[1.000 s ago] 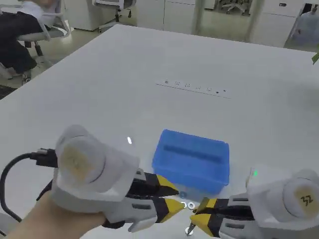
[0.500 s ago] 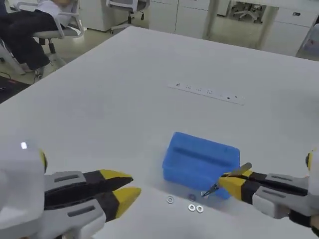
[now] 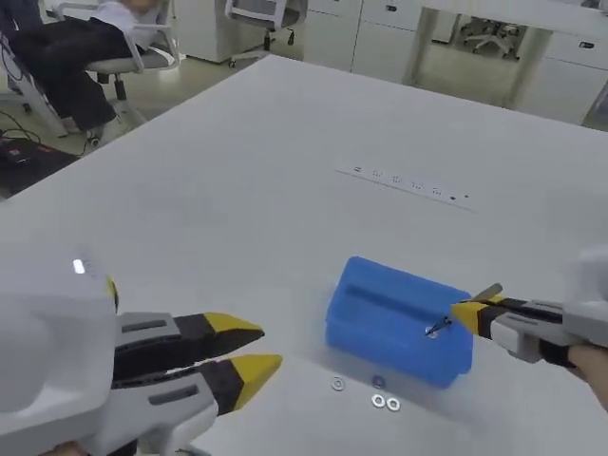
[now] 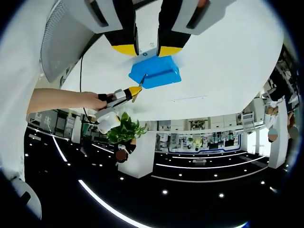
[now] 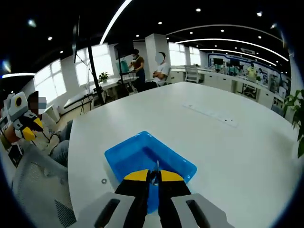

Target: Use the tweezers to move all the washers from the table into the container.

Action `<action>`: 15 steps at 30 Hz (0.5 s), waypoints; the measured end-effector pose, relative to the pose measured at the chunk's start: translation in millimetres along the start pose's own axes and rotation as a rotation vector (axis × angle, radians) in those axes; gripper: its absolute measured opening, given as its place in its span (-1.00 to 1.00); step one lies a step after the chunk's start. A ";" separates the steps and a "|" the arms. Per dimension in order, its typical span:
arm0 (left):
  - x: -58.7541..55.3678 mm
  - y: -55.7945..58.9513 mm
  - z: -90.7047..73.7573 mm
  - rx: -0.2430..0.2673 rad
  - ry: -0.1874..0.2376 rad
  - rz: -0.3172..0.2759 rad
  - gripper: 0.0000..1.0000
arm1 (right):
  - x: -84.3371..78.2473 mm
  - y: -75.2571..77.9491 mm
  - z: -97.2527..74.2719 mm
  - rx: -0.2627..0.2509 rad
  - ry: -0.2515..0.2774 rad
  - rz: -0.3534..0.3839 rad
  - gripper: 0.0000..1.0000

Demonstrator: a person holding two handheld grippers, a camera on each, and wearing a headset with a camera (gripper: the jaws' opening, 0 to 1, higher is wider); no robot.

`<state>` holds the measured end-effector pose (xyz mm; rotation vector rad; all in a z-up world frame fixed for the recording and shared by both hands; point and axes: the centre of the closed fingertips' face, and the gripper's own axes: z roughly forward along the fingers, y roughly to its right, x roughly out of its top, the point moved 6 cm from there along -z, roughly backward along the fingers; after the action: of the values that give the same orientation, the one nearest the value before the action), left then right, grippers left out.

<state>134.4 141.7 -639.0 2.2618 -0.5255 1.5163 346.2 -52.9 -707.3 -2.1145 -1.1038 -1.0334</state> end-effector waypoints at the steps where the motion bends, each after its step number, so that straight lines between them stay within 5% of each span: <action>1: -0.8 -0.3 -1.0 0.003 -0.002 -0.002 -0.75 | -1.7 0.6 2.2 0.002 -0.015 -0.008 -0.95; 4: -2.0 -2.5 -5.1 0.020 -0.002 -0.012 -0.75 | -7.8 1.4 6.4 -0.013 -0.077 -0.063 -0.95; 8: -0.2 -4.9 -8.2 0.036 0.009 -0.023 -0.75 | -7.7 0.9 3.9 -0.016 -0.088 -0.079 -0.96; 15: -0.7 -1.2 -2.8 0.013 -0.006 -0.008 -0.76 | -6.4 0.9 -1.6 -0.005 -0.216 -0.182 -0.96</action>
<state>132.5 144.2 -638.7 2.2759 -0.5089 1.5139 344.0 -57.3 -711.7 -2.2005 -1.4207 -0.9023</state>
